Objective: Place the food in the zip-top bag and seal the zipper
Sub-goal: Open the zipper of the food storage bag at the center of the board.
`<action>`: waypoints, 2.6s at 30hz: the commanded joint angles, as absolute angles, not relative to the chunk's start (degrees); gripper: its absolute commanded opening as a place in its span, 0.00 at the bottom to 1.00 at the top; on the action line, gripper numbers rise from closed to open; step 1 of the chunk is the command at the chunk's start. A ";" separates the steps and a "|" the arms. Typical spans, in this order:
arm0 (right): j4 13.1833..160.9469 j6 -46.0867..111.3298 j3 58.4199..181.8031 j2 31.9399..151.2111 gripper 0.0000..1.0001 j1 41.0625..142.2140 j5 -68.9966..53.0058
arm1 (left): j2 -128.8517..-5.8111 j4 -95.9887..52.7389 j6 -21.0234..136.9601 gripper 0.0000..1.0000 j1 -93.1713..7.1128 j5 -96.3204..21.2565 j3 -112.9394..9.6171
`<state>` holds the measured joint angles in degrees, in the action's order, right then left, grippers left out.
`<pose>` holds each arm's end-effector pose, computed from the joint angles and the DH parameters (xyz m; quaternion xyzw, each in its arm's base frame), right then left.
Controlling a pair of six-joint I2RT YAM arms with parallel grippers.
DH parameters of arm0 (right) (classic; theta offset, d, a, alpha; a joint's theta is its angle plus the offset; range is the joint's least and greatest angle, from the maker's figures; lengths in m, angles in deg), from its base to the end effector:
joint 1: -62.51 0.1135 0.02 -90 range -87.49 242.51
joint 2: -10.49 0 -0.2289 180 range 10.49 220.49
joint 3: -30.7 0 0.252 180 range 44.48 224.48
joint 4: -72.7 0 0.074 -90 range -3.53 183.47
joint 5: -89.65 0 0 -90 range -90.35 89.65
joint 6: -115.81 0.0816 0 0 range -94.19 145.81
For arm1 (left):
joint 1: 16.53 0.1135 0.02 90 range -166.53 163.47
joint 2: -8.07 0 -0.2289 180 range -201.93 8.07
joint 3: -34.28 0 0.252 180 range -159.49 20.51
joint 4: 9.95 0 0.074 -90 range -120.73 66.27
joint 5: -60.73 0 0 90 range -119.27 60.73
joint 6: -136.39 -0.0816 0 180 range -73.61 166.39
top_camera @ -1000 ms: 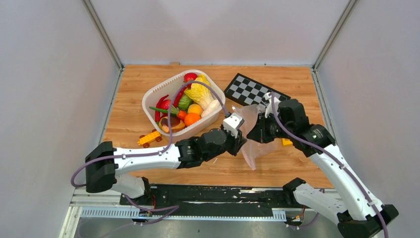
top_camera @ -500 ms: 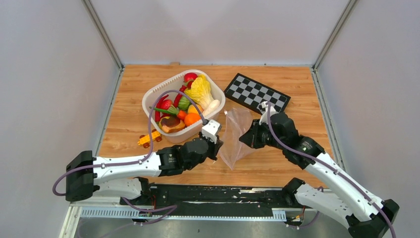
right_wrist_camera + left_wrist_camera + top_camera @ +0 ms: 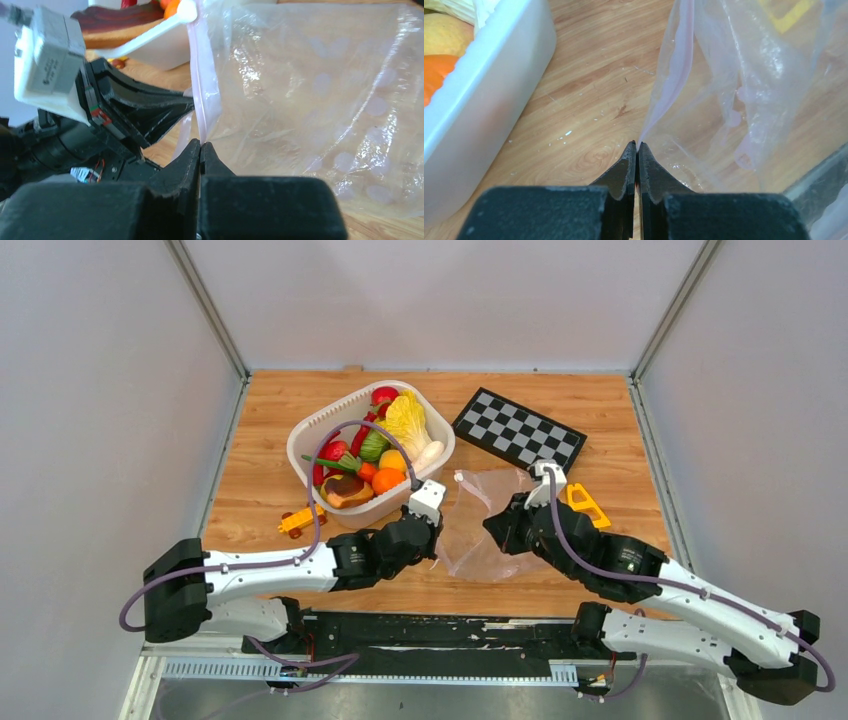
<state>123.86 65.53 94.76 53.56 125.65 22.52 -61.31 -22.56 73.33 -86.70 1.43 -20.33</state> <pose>0.1264 0.1793 0.2851 -0.0756 0.8519 0.2750 0.4391 0.1447 -0.2785 0.1972 0.1756 0.8166 -0.2259 0.5012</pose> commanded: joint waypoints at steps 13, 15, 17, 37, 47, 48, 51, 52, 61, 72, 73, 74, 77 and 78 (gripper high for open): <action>111.62 63.63 88.28 49.27 0.00 126.56 29.32 | -59.15 -21.44 72.56 0.37 -84.40 -0.79 -22.15; 109.78 63.44 87.63 49.53 0.00 126.55 28.66 | -59.14 -22.21 72.70 0.42 -84.40 -1.75 -22.90; 108.95 63.61 87.16 49.43 0.00 126.58 28.22 | -58.48 -22.30 72.86 0.53 -84.42 -3.03 -22.98; 105.84 63.55 85.45 52.97 0.00 125.80 30.06 | -39.01 -35.39 72.66 1.00 -84.38 4.14 -22.83; 106.18 63.19 84.79 50.99 0.00 125.53 30.03 | -30.63 -51.17 83.05 1.00 -82.19 24.71 -25.43; 106.24 63.19 84.82 50.82 0.00 125.53 30.05 | -29.67 -51.74 84.11 1.00 -81.61 25.61 -25.16; 106.20 63.19 84.64 50.58 0.00 125.51 30.02 | -28.88 -55.01 86.60 1.00 -79.01 26.30 -25.51; 106.14 63.26 84.64 50.57 0.00 125.53 29.97 | -29.18 -56.18 87.45 1.00 -77.83 25.94 -25.81; 106.20 63.17 84.84 51.06 0.00 125.53 29.18 | -30.05 -57.68 90.89 1.00 -70.09 19.76 -24.08; 106.15 63.09 84.29 50.62 0.00 125.52 29.35 | -31.78 -51.63 90.75 0.98 -63.67 11.65 -20.02; 106.28 62.99 84.20 50.47 0.00 125.53 29.35 | -32.17 -50.76 90.84 0.98 -62.65 10.55 -19.69; 106.39 62.99 84.20 50.36 0.00 125.48 29.42 | -32.46 -49.92 90.81 0.97 -61.71 9.57 -19.42; 106.89 63.05 84.12 49.84 0.00 125.52 29.46 | -33.22 -48.13 90.64 0.93 -59.85 8.30 -18.88; 107.01 63.04 84.04 49.59 0.00 125.48 29.52 | -33.20 -47.88 90.75 0.92 -59.44 8.12 -18.87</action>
<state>108.32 64.15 84.57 51.01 125.71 29.34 -32.94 -52.81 89.28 -61.33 10.72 -19.24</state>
